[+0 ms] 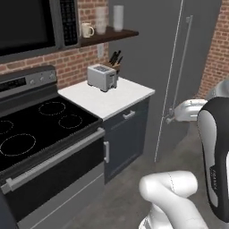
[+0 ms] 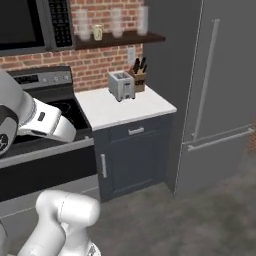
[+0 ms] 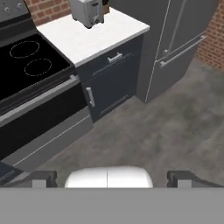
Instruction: Gather all objects into one cabinet and sort the glasses and bowls to opposite sides.
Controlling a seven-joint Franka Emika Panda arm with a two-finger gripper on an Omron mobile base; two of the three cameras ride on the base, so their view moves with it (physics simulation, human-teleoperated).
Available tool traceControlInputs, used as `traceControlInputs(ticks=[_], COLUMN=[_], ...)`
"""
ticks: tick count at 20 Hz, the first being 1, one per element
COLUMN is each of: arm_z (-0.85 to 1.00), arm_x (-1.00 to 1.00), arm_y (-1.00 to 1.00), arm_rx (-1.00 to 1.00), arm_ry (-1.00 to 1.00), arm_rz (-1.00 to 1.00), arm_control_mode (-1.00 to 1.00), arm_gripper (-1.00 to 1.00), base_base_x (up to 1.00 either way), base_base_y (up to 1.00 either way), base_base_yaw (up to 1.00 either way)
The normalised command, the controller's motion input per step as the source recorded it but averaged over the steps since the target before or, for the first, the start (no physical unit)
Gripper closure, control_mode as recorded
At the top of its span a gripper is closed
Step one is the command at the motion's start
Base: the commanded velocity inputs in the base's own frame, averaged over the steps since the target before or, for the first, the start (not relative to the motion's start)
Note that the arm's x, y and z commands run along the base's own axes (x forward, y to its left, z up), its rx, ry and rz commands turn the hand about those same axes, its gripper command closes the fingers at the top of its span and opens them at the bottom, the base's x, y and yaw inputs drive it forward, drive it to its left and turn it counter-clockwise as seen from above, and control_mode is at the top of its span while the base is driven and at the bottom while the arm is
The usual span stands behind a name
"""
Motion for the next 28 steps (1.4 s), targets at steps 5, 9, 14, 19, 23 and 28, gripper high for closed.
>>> traceControlInputs(ticks=[5, 9, 14, 19, 23, 28], arm_z=[0.0, 0.0, 0.0, 0.0, 0.0, 0.0], arm_x=[0.0, 0.0, 0.0, 0.0, 0.0, 0.0], arm_y=[0.0, 0.0, 0.0, 0.0, 0.0, 0.0], arm_rx=[0.0, 0.0, 0.0, 0.0, 0.0, 0.0], arm_ry=[0.0, 0.0, 0.0, 0.0, 0.0, 0.0], arm_rz=[0.0, 0.0, 0.0, 0.0, 0.0, 0.0], arm_control_mode=[1.0, 1.0, 1.0, 1.0, 1.0, 1.0], arm_gripper=[-1.0, -1.0, -1.0, -1.0, -1.0, -1.0], base_base_x=[0.5, 0.49, 0.45, 0.44, 0.5, 0.4], base_base_y=[-0.65, -0.64, -0.63, -0.52, -0.35, -0.05], base_base_yaw=[0.49, 0.46, 0.4, 0.3, 0.24, 0.19])
